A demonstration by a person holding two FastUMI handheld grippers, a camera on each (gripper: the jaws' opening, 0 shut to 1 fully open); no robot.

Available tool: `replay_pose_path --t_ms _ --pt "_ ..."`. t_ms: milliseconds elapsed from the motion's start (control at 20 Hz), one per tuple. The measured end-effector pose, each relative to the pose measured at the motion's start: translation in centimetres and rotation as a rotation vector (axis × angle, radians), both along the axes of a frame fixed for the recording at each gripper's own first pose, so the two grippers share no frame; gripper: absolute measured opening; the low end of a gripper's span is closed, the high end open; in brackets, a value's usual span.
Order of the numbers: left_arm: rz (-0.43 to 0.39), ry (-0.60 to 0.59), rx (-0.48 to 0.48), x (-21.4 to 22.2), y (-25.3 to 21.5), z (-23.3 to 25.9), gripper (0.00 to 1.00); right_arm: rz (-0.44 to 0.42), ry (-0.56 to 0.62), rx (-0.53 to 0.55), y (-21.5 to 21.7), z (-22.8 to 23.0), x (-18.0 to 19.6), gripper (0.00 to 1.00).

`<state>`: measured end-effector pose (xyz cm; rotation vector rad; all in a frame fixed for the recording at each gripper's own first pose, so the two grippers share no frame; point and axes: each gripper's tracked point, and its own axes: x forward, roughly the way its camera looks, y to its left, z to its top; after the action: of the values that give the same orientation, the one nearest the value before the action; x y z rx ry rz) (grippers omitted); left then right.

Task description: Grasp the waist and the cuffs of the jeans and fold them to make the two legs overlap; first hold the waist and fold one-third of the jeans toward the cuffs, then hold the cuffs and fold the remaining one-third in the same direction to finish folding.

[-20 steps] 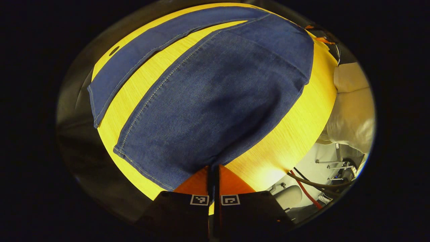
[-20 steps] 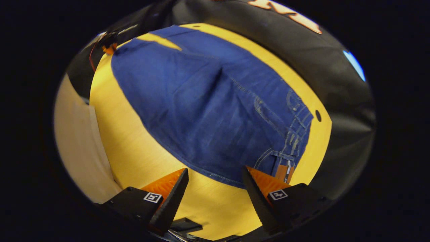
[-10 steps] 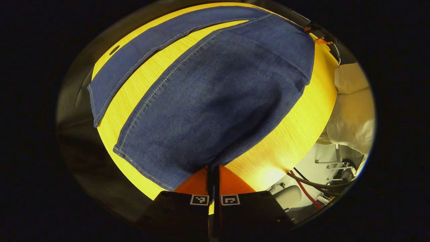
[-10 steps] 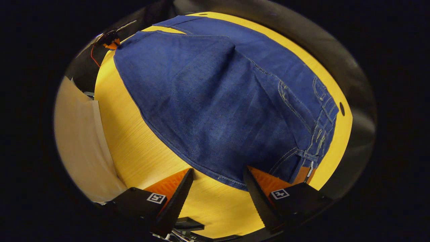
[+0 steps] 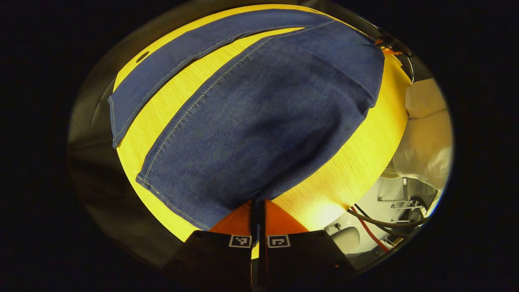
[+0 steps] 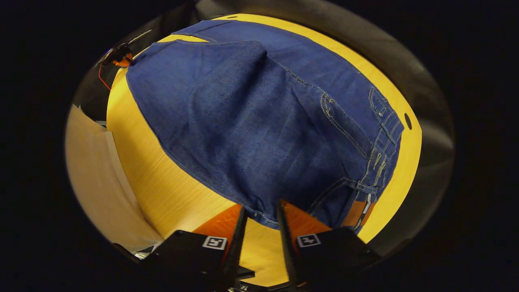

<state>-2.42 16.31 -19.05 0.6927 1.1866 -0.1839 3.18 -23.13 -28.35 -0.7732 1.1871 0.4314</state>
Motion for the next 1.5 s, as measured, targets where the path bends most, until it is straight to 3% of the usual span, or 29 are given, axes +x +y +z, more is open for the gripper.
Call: replay_pose_path --t_ms 50,150,200,250,350,550,800,1050,1250,1500 --pt "0.0 0.005 -0.001 0.0 0.1 0.0 0.0 -0.016 -0.022 0.005 -0.1 0.2 0.1 0.27" --pt "0.004 0.005 -0.007 -0.2 0.0 0.0 0.0 -0.047 -0.065 0.028 -0.1 0.2 -0.2 0.23" --pt "-0.001 -0.003 -0.009 -0.1 -0.1 0.1 0.0 -0.069 -0.082 0.042 0.0 0.4 -0.1 0.17" --pt "-0.002 -0.013 -0.01 0.0 0.1 0.0 0.0 -0.107 -0.094 0.05 -0.1 0.4 -0.1 0.17" --pt "0.012 -0.042 -0.018 0.0 0.0 0.0 0.0 -0.195 -0.123 0.072 -0.3 0.6 0.0 0.07" --pt "0.063 -0.186 -0.039 0.2 0.2 0.1 0.0 -0.26 -0.208 0.048 -0.9 0.7 0.3 0.07" --pt "0.277 -0.543 -0.187 1.3 0.4 -0.1 0.0 -0.339 -0.368 0.027 -0.5 1.2 0.1 0.04" --pt "0.455 -0.723 -0.226 2.0 0.8 0.9 0.0 -0.403 -0.49 0.098 0.4 4.1 0.6 0.02" --pt "0.557 -0.902 -0.328 2.0 -0.2 6.1 0.0 -0.457 -0.61 0.188 1.7 9.5 1.2 0.03" --pt "0.558 -1.137 -0.459 4.6 -0.5 15.6 0.0 -0.441 -0.743 0.238 4.2 16.6 4.0 0.03"
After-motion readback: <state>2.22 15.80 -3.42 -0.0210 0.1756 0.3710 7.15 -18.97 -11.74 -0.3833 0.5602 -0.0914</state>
